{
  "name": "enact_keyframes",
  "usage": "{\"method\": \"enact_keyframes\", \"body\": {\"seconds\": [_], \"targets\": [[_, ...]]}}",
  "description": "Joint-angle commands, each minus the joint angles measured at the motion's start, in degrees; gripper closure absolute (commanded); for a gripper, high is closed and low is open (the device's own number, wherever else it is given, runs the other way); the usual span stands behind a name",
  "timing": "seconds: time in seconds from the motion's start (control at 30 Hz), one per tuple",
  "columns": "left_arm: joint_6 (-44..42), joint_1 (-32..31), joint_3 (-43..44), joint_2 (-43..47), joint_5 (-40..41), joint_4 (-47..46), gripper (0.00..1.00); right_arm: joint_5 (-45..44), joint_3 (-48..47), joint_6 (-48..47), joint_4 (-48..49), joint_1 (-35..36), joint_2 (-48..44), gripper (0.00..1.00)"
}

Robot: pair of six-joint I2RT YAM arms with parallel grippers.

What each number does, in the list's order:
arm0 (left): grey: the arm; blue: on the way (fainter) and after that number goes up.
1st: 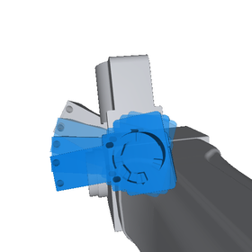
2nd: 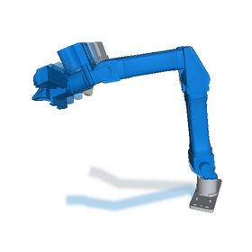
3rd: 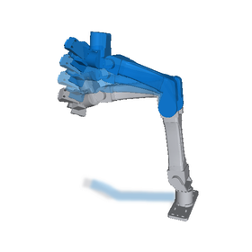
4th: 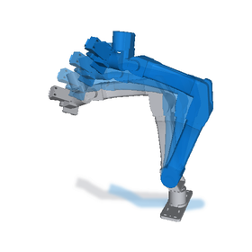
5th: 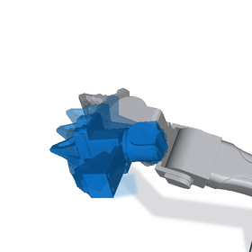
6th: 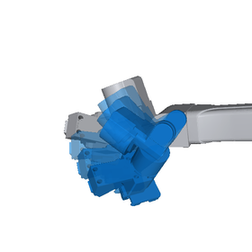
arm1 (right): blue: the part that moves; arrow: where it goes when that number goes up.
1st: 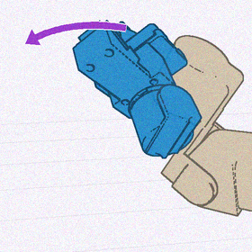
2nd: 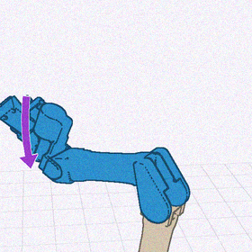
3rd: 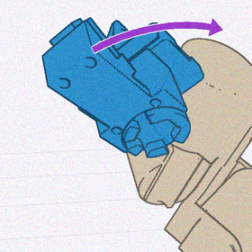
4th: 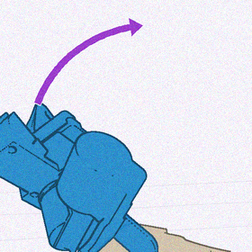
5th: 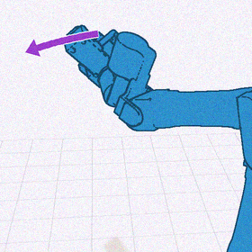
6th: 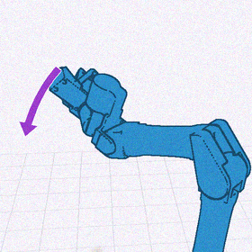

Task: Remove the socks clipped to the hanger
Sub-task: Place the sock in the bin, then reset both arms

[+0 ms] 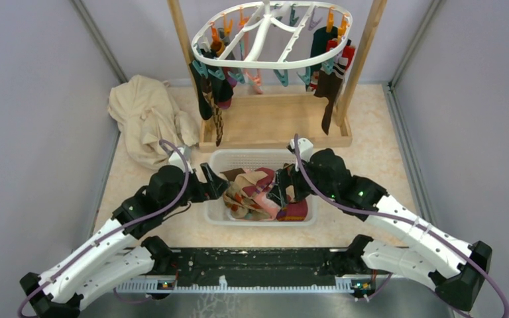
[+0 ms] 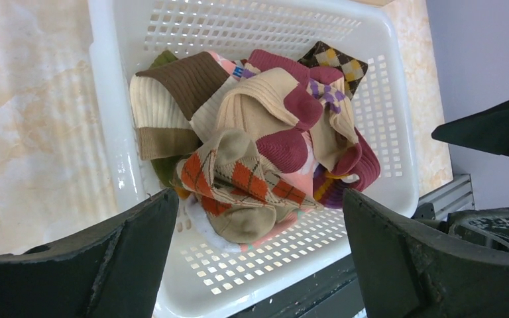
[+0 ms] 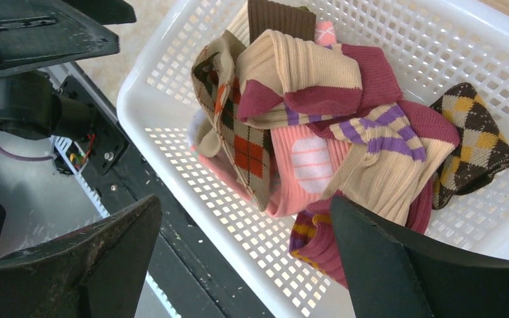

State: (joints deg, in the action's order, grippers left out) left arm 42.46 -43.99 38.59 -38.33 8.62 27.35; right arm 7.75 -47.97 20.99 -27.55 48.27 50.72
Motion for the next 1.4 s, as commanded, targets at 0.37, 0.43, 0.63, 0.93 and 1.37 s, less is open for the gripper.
{"method": "enact_keyframes", "body": {"seconds": [0.37,0.43,0.63,0.93,1.37], "targets": [[5.3,0.2,-8.9,3.7,1.0,-9.0,0.01,-5.8,-0.8,-4.0,-4.3,0.9,-6.6,0.01],[4.2,0.3,-7.5,3.4,2.9,-8.7,0.01,-7.3,-0.6,-3.4,-5.5,0.9,-8.9,0.01],[-11.5,0.7,7.1,-11.3,5.5,-9.2,0.01,-15.1,0.6,-3.3,-4.3,0.6,-10.1,0.01],[-29.0,18.2,27.1,-30.0,-13.0,-17.9,0.01,-13.3,-7.4,-7.6,7.3,-12.4,5.8,0.01],[-31.6,39.4,4.0,-18.0,-22.0,-38.0,0.01,-14.4,-4.7,-7.9,16.6,-38.7,3.8,0.01]]}}
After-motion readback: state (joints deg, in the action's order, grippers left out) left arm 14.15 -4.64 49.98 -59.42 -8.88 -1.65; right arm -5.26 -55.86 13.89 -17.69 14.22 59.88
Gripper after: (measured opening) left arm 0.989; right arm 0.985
